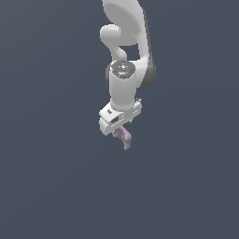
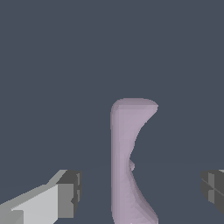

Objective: Pick up the object and move it to a goal position.

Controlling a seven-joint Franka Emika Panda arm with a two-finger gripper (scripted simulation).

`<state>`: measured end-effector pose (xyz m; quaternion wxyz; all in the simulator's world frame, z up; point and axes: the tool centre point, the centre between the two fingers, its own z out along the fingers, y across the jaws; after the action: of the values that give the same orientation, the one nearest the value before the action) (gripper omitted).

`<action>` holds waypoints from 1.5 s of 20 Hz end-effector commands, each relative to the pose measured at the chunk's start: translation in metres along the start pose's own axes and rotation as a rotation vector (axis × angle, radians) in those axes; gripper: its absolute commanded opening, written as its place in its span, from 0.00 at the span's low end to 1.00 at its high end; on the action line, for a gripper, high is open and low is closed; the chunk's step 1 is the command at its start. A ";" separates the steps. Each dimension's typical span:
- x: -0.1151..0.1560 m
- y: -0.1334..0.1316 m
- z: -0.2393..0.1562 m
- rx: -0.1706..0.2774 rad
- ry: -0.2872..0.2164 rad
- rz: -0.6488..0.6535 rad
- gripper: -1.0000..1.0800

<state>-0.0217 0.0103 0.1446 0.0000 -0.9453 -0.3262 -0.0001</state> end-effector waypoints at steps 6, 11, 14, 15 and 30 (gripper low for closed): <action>-0.001 -0.001 0.026 0.000 0.000 -0.003 0.96; -0.001 -0.001 0.045 0.000 0.000 -0.005 0.96; 0.000 0.000 0.049 0.000 0.000 -0.005 0.96; 0.000 0.000 0.049 0.000 0.000 -0.005 0.96; 0.001 0.001 0.045 0.000 0.000 -0.005 0.00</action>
<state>-0.0215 0.0100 0.0975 0.0002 -0.9445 -0.3284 0.0006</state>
